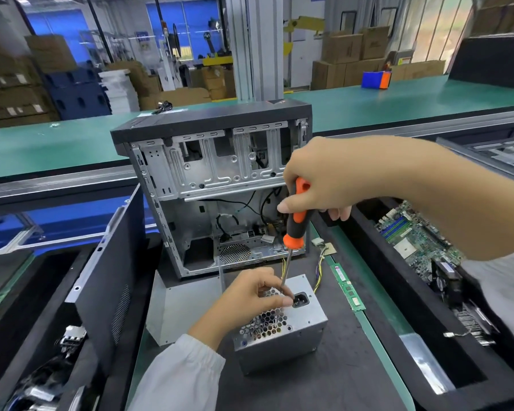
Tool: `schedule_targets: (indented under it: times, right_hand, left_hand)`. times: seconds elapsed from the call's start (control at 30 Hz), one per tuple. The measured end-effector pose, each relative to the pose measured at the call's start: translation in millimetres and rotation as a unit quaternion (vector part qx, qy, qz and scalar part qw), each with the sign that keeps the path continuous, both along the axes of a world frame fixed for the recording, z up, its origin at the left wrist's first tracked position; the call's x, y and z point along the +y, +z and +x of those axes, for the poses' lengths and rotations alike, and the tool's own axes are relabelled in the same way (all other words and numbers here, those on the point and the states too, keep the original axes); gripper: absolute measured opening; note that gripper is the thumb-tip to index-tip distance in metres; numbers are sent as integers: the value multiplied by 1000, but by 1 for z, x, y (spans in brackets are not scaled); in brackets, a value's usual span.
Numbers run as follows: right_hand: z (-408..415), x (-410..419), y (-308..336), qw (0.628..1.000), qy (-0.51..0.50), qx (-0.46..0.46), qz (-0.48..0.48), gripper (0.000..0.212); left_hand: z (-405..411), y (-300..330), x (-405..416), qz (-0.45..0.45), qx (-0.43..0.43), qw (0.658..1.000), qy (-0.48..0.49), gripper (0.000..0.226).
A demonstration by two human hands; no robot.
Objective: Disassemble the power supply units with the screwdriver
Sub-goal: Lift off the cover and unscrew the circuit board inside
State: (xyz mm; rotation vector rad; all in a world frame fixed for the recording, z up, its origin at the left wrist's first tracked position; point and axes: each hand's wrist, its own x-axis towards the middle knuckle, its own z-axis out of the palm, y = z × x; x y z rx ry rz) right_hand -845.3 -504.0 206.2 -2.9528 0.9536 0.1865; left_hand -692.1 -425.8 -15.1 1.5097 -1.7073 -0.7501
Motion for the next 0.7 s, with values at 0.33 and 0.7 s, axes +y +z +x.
schedule_targets:
  times: [0.33,0.7]
  right_hand:
    - [3,-12,-11,992,-32,-109,60,42]
    - [22,-26,-133,894,-121,-348,254,26]
  left_hand:
    - [37,-9,36,-1,159,964,214,35]
    - [96,-94,145,187,-14,922,338,35]
